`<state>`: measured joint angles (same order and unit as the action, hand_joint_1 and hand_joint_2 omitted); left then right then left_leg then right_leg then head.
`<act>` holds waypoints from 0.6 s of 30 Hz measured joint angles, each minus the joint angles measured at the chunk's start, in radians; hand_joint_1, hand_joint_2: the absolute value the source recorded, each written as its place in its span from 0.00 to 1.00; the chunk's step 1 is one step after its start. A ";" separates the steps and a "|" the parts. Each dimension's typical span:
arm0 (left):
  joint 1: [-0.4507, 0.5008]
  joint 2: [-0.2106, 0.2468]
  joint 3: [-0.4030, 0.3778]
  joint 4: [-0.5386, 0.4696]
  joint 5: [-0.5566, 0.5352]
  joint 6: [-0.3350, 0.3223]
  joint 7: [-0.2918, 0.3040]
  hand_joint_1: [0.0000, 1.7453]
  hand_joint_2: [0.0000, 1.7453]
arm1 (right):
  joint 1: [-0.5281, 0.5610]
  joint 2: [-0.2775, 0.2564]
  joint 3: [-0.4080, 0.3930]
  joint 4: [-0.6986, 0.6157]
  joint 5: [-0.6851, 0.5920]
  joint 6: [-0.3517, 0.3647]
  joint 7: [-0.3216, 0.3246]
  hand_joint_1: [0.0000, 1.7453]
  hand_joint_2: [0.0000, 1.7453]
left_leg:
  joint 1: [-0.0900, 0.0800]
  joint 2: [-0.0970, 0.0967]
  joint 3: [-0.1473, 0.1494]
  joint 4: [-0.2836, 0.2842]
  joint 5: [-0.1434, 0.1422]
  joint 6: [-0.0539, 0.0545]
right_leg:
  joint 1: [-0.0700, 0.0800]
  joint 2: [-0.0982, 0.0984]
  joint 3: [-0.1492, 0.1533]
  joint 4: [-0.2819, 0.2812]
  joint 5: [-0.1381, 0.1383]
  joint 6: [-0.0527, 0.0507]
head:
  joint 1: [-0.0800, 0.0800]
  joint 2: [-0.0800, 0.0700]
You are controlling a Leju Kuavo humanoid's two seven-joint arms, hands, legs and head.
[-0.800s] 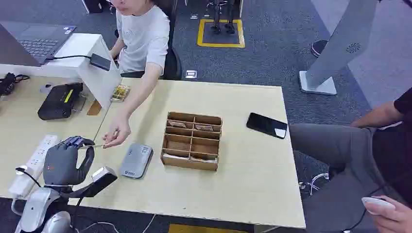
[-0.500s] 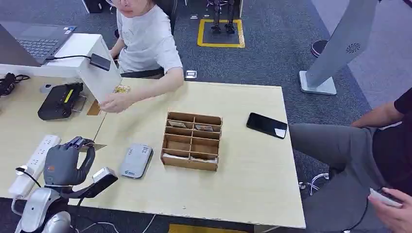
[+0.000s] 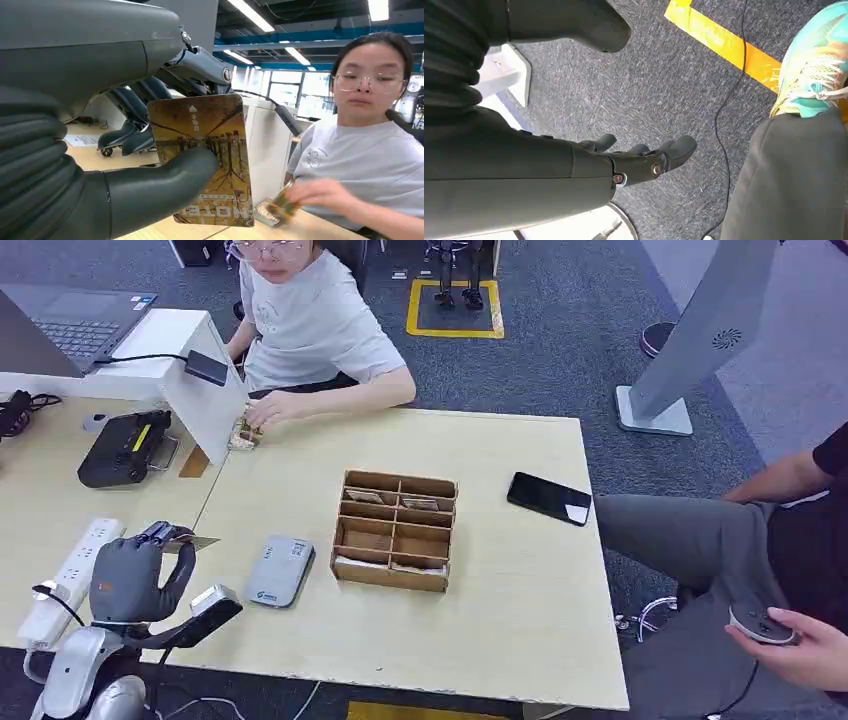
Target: Pass the card to the sensor for recognition and then transmit it.
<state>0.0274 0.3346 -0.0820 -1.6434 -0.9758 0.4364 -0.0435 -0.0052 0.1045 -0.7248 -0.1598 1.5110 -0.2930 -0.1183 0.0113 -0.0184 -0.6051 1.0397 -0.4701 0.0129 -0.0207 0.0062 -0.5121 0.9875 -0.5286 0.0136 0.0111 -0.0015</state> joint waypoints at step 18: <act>-0.007 -0.070 -0.013 -0.028 0.673 -0.301 0.054 1.00 1.00 | 0.000 0.002 0.003 0.001 -0.023 -0.032 0.000 0.00 1.00 | 0.000 0.000 0.001 0.000 0.000 0.000 | 0.000 0.000 -0.002 0.000 0.000 -0.002 | 0.000 0.000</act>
<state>0.0207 0.2645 -0.0950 -1.6712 -0.3033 0.1354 0.0103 -0.0051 0.1068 -0.7221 -0.1587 1.4881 -0.3247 -0.1186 0.0111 -0.0185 -0.6044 1.0399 -0.4702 0.0129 -0.0209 0.0058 -0.5144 0.9877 -0.5290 0.0119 0.0111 -0.0015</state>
